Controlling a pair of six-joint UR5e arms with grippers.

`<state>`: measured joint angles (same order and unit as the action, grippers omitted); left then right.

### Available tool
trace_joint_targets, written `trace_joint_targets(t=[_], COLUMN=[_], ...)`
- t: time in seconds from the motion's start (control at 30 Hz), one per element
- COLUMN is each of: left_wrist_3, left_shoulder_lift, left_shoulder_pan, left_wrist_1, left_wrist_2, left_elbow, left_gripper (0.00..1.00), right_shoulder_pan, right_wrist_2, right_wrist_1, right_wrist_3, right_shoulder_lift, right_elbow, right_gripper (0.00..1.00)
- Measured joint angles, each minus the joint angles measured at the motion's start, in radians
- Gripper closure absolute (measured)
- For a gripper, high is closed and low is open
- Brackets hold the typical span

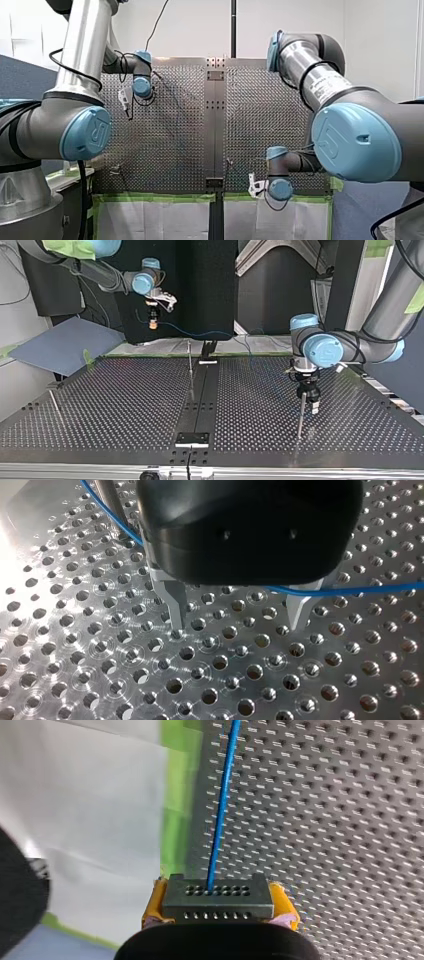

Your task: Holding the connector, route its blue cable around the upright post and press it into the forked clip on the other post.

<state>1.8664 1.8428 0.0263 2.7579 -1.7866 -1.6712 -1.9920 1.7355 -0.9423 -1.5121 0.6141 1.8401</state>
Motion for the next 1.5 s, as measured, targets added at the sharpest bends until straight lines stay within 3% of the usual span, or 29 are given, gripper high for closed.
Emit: trace_joint_targets(t=[0.2,0.5,0.73,1.13,1.5], left_wrist_3=[-0.004,0.008,0.066,0.177,0.284], left_shoulder_lift=[0.0,0.0,0.0,0.0,-0.001], left_shoulder_pan=[0.001,0.002,-0.004,-0.022,-0.018], left_wrist_1=[0.005,0.016,0.014,0.037,0.086], left_wrist_2=[-0.018,-0.023,0.024,0.113,0.119], left_elbow=[0.0,-0.001,-0.002,-0.002,-0.018], left_gripper=[0.0,0.0,0.0,0.0,0.0], right_shoulder_pan=[0.015,0.027,0.048,0.052,0.052], right_wrist_2=[-0.013,-0.016,-0.016,-0.017,-0.017], right_wrist_1=[0.007,0.022,0.039,0.051,0.051], right_wrist_3=[0.001,0.002,0.009,0.033,0.042], right_shoulder_lift=[0.036,0.04,0.04,0.04,0.039], right_elbow=[0.0,0.002,0.003,0.004,0.004], right_gripper=[1.0,1.0,1.0,1.0,1.0])
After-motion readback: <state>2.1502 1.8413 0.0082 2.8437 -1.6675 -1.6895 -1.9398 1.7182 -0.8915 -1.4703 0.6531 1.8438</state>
